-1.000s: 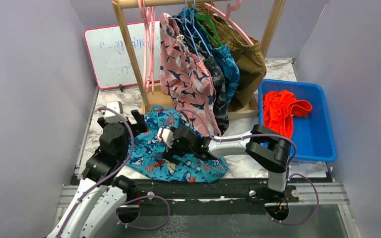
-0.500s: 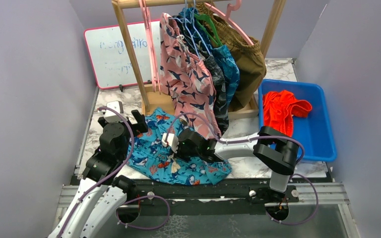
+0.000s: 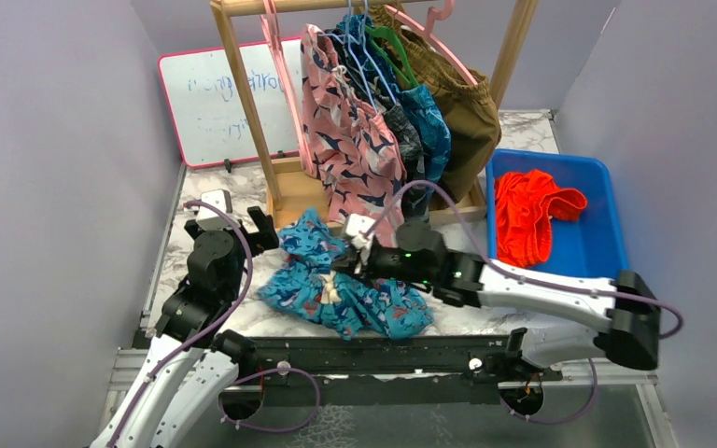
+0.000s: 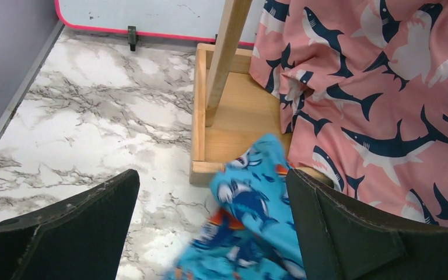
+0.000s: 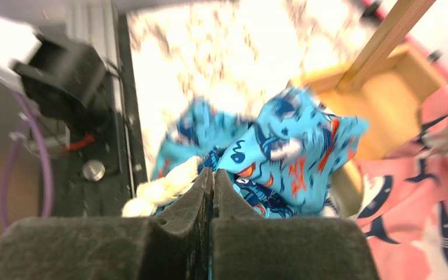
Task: Remove the shorts from the hanger
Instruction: Pick up the shorts at the center of the board.
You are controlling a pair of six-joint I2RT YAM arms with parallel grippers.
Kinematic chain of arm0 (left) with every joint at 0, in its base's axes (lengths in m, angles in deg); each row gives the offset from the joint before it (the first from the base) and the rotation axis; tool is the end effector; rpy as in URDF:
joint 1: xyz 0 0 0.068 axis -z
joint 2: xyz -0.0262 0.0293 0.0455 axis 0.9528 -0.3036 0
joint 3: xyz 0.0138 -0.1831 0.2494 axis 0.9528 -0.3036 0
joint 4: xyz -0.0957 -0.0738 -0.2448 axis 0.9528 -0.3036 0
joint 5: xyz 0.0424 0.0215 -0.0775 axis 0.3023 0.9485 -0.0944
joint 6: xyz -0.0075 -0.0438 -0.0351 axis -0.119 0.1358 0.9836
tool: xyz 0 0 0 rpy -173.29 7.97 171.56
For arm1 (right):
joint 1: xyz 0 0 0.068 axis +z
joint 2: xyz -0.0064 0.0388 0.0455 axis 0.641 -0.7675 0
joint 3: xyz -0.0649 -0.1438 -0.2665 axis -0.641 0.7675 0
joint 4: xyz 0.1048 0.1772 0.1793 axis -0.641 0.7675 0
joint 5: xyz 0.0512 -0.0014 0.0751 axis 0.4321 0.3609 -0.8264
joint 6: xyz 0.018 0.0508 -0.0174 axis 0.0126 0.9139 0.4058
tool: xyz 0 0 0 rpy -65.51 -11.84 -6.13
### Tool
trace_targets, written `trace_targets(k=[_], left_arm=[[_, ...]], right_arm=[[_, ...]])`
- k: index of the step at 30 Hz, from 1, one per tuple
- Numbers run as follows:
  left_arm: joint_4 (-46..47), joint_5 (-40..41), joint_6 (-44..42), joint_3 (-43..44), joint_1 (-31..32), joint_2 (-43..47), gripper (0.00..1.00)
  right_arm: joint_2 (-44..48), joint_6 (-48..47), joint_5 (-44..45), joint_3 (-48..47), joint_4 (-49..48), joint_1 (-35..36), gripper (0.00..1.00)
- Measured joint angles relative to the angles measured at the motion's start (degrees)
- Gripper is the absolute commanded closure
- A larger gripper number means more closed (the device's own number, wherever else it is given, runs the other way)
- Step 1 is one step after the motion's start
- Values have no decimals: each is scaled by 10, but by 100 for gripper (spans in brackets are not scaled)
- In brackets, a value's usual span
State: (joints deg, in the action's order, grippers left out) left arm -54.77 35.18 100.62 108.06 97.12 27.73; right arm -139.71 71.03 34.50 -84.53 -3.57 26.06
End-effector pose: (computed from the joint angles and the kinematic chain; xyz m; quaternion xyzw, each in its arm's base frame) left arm 0.0992 -0.0265 0.3340 -0.1001 0.7755 -0.0557 0.6209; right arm 0.1253 0.2965 0.3179 -0.5144 0.6184 0.3493 0.4806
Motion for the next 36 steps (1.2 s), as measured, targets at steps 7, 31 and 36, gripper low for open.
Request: trace_targets(k=[7, 31, 36], left_arm=[[0, -1, 0, 0, 0, 0, 1], [4, -20, -2, 0, -15, -19, 1], [5, -29, -2, -1, -19, -28, 1]], right_arm=[[172, 30, 12, 43, -26, 0, 99], [-91, 246, 139, -75, 294, 0, 0], [-91, 261, 145, -79, 310, 0, 0]])
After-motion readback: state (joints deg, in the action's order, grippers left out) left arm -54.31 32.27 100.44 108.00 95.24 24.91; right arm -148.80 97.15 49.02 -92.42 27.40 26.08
